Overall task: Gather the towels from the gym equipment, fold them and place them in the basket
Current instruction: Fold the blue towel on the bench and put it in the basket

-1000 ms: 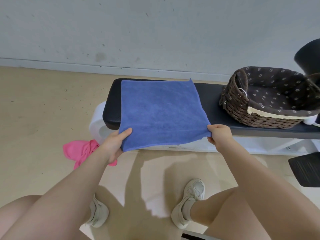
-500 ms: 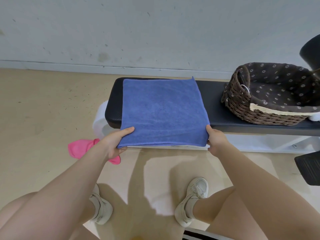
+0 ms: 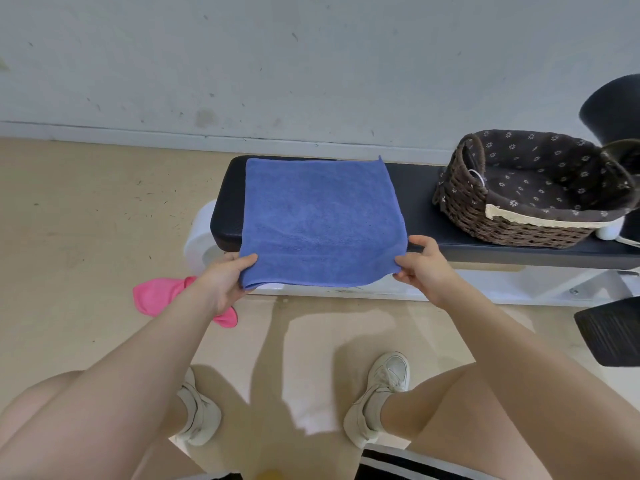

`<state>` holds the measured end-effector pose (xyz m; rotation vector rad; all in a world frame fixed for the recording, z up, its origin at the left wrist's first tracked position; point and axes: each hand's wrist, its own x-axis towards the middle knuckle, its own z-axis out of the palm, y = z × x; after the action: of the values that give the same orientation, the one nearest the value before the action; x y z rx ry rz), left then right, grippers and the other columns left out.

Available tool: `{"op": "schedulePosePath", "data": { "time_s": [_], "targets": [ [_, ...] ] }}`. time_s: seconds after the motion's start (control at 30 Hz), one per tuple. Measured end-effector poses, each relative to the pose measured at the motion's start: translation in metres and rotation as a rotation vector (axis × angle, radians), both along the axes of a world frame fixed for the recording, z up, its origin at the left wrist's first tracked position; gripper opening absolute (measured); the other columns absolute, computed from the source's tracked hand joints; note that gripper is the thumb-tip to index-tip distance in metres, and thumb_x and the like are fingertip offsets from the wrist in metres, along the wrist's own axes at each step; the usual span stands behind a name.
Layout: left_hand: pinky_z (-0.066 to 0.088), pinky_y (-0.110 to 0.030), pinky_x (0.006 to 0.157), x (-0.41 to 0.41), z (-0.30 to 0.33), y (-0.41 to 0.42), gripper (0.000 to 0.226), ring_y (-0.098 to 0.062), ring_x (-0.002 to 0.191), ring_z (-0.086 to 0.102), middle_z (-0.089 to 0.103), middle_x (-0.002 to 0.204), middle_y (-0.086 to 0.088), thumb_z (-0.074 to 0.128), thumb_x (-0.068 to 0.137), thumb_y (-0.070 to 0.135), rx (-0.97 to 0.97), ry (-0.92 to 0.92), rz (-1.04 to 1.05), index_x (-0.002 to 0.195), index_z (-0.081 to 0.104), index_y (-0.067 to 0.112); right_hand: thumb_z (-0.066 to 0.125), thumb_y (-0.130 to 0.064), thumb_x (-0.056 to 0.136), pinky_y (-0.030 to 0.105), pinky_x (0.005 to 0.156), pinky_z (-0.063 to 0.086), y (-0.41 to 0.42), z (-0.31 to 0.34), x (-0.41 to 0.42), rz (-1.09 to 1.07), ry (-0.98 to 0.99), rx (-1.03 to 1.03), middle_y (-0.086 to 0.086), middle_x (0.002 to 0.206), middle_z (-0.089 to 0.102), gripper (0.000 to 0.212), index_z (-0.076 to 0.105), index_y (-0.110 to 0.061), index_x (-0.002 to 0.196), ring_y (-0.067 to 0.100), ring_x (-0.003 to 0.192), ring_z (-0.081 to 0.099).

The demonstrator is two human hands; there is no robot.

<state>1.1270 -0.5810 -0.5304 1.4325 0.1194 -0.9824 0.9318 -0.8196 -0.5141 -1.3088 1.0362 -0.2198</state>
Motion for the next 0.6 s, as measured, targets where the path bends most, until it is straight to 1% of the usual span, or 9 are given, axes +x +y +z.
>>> {"op": "schedulePosePath", "data": {
  "time_s": [0.03,0.1,0.17,0.2,0.3,0.4,0.5,0.53,0.6],
  "targets": [
    [0.054,-0.018,0.048,-0.001,0.0,0.0,0.02,-0.013,0.071,0.064,0.062,0.102,-0.009,0.047,0.095,0.009,0.022,-0.025,0.014,0.113,0.054,0.005,0.052,0.003,0.087,0.027,0.069,0.052,0.0,0.0,-0.001,-0.007,0.03,-0.036,0.014,0.094,0.055,0.043,0.035,-0.017,0.122,0.017,0.063,0.05],
    [0.05,-0.016,0.04,-0.004,0.002,0.0,0.01,-0.016,0.069,0.057,0.058,0.09,-0.01,0.045,0.096,0.006,0.123,-0.12,0.038,0.091,0.054,0.005,0.051,0.003,0.087,0.026,0.065,0.049,-0.002,0.001,-0.005,-0.045,0.089,-0.092,0.01,0.086,0.053,0.037,0.04,-0.014,0.118,0.016,0.061,0.047],
    [0.048,-0.015,0.037,-0.004,0.003,0.001,0.02,-0.017,0.065,0.054,0.055,0.081,-0.009,0.043,0.096,0.005,0.199,-0.221,0.047,0.077,0.049,0.009,0.049,0.002,0.089,0.025,0.062,0.046,-0.002,0.003,-0.008,-0.059,0.1,-0.119,0.007,0.085,0.05,0.024,0.045,-0.014,0.107,0.014,0.063,0.045],
    [0.047,-0.015,0.037,-0.002,0.002,0.001,0.021,-0.018,0.061,0.056,0.054,0.081,-0.011,0.043,0.096,0.006,0.209,-0.256,0.046,0.077,0.048,0.008,0.048,0.0,0.09,0.025,0.062,0.046,-0.002,0.004,-0.01,-0.043,0.096,-0.127,0.006,0.086,0.05,0.017,0.047,-0.015,0.096,0.014,0.064,0.045],
    [0.039,-0.014,0.033,0.003,0.004,0.002,0.008,-0.016,0.044,0.056,0.052,0.085,-0.012,0.039,0.096,0.006,0.239,-0.306,0.061,0.09,0.045,0.007,0.047,-0.005,0.093,0.023,0.062,0.045,-0.003,0.009,-0.016,0.041,0.09,-0.097,0.002,0.077,0.051,0.022,0.051,-0.021,0.078,0.013,0.062,0.044],
    [0.032,-0.012,0.031,0.0,0.011,0.004,0.025,-0.016,0.047,0.044,0.051,0.084,-0.006,0.029,0.097,0.003,0.173,-0.244,0.043,0.084,0.045,0.016,0.047,-0.01,0.095,0.023,0.062,0.044,-0.005,0.014,-0.019,0.04,0.013,-0.006,0.0,0.069,0.047,0.021,0.06,-0.019,0.082,0.013,0.06,0.042],
    [0.03,-0.012,0.032,-0.002,0.022,0.01,0.037,-0.008,0.035,0.042,0.049,0.083,-0.007,0.023,0.095,-0.005,0.059,-0.122,0.021,0.078,0.052,0.009,0.048,-0.011,0.094,0.023,0.068,0.046,-0.005,0.021,-0.022,-0.022,-0.1,0.116,0.0,0.074,0.052,0.018,0.064,-0.015,0.086,0.013,0.063,0.046],
    [0.031,-0.012,0.033,-0.003,0.025,0.013,0.037,-0.007,0.036,0.042,0.048,0.084,-0.008,0.022,0.092,-0.007,0.033,-0.088,0.021,0.08,0.054,0.007,0.045,-0.008,0.094,0.024,0.071,0.047,-0.005,0.024,-0.024,-0.028,-0.146,0.15,0.001,0.077,0.055,0.02,0.064,-0.013,0.089,0.014,0.067,0.049],
    [0.035,-0.013,0.04,-0.003,0.031,0.019,0.035,-0.012,0.052,0.043,0.046,0.09,-0.006,0.026,0.087,-0.007,0.056,-0.103,-0.034,0.092,0.059,0.005,0.037,0.006,0.09,0.024,0.076,0.047,-0.004,0.027,-0.027,0.03,-0.193,0.128,0.004,0.086,0.06,0.031,0.063,-0.007,0.102,0.016,0.076,0.054]
  ]
}}
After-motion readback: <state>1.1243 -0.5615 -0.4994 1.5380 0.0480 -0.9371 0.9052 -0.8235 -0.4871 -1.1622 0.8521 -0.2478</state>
